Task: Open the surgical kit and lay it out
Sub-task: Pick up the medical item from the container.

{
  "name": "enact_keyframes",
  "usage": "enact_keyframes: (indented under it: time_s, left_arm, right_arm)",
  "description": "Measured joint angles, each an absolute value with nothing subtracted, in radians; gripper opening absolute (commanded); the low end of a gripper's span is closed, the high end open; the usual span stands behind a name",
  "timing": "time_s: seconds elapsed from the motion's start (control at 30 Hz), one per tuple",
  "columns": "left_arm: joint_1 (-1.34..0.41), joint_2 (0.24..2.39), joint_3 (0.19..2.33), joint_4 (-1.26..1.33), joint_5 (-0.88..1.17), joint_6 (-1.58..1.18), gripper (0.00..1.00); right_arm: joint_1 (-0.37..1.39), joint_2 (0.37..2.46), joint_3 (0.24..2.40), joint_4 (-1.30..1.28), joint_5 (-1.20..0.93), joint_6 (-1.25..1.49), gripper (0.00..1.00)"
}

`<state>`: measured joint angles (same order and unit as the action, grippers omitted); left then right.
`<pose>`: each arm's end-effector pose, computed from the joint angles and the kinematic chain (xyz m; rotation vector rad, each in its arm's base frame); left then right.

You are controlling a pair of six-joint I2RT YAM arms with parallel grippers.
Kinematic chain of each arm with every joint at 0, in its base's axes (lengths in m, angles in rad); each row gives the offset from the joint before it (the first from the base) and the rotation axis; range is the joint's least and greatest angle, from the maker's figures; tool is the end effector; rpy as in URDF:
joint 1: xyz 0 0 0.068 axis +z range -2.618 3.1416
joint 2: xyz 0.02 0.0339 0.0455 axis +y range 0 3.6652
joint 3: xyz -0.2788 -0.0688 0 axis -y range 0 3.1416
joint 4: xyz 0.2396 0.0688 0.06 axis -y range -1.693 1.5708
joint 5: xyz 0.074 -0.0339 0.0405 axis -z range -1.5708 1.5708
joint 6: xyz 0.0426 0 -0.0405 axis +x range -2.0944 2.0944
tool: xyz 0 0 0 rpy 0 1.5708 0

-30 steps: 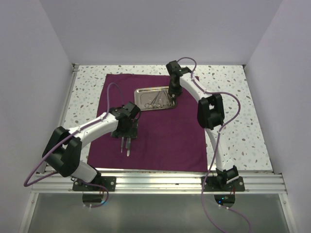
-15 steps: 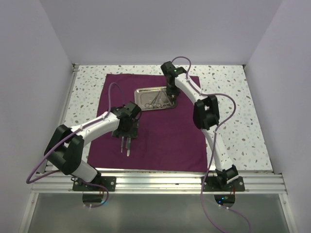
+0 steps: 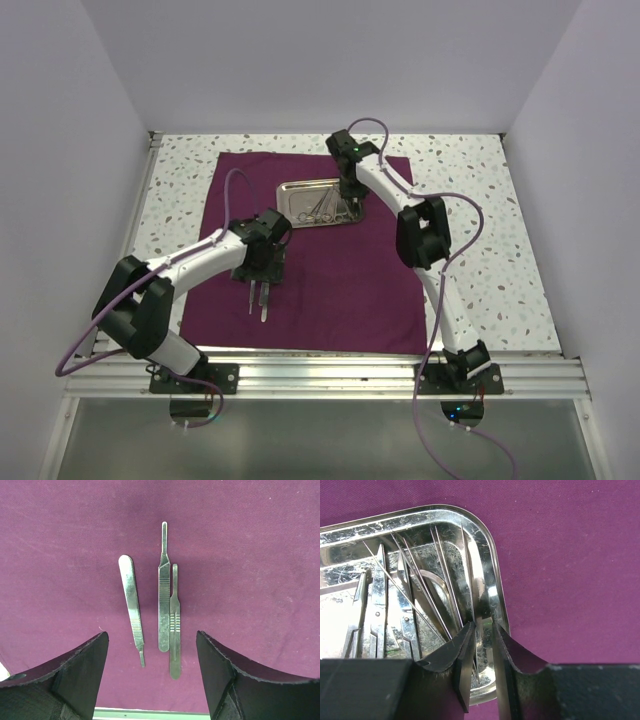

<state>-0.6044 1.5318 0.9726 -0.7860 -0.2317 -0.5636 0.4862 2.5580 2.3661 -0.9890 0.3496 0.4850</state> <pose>0.2276 -0.1453 0.2033 0.0204 2.8253 0.0978 0.4866 0.2407 0.1749 0.0902 2.6327 -0.1686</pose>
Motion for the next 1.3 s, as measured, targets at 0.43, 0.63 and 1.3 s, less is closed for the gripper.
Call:
enact_keyframes:
  time_s: [0.43, 0.63, 1.3]
  left_arm:
    - [-0.604, 1.54, 0.992, -0.793, -0.24, -0.559, 0.71]
    - [-0.604, 1.551, 0.995, -0.793, -0.24, -0.56, 0.7]
    - [-0.604, 1.599, 1.094, -0.834, -0.266, -0.552, 0.7]
  right_arm:
    - [0.504, 2.563, 2.375, -1.013, 0.358, 0.446, 0.24]
    - [0.536, 2.542, 2.312, -1.035, 0.381, 0.421, 0.23]
    - [0.544, 2.451, 2.169, -1.021, 0.311, 0.431, 0.0]
